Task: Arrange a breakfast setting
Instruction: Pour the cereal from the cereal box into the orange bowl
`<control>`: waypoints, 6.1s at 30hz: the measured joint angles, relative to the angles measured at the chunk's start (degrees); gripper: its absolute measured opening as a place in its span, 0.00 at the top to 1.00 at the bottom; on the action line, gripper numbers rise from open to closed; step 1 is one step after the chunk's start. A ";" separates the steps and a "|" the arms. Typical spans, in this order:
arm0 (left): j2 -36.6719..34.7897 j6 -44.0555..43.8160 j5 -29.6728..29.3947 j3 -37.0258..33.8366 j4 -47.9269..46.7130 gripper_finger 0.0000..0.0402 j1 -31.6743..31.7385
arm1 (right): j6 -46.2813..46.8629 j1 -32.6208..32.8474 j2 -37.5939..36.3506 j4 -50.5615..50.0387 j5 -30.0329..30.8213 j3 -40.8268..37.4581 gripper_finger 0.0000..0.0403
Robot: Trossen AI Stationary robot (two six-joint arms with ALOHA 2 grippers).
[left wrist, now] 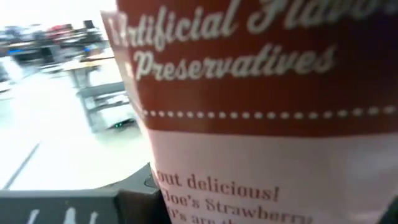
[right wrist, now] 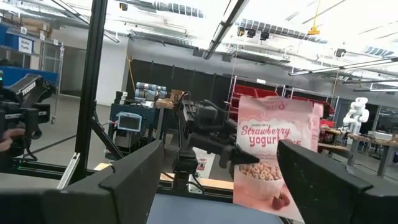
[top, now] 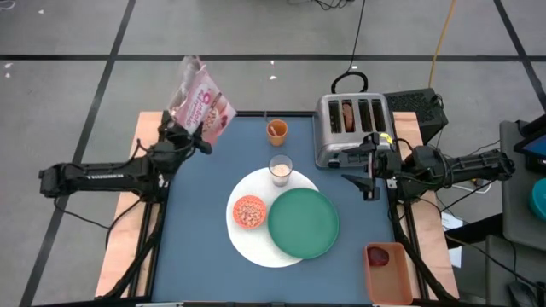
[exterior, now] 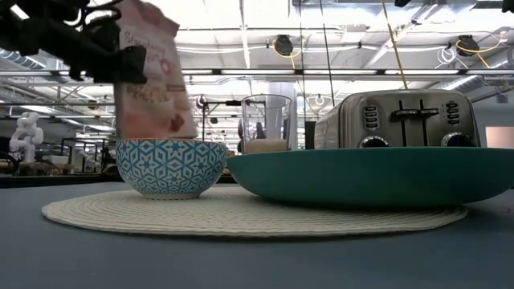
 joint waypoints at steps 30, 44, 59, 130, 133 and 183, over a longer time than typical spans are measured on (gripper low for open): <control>0.87 -26.77 -10.75 -1.60 -30.12 0.57 0.13 | -0.29 0.00 -0.01 0.00 0.12 0.02 0.24; 10.75 -35.12 -11.20 -1.40 -29.64 0.53 0.07 | -0.14 0.00 -0.01 -0.01 0.11 0.02 0.24; 10.88 -35.13 -8.35 -0.43 -30.17 0.50 0.07 | -0.28 0.00 -0.01 -0.02 0.10 0.02 0.24; 10.87 -41.56 -1.75 1.70 -36.65 0.49 0.40 | -0.11 -0.01 -0.02 -0.02 -0.11 0.04 0.24; 10.87 -41.60 -1.75 1.70 -36.71 0.49 0.40 | -0.11 0.00 -0.02 -0.02 -0.10 0.04 0.24; 10.92 -51.00 0.28 1.54 -45.32 0.45 0.12 | -0.09 -0.01 0.00 -0.24 -0.12 0.04 0.24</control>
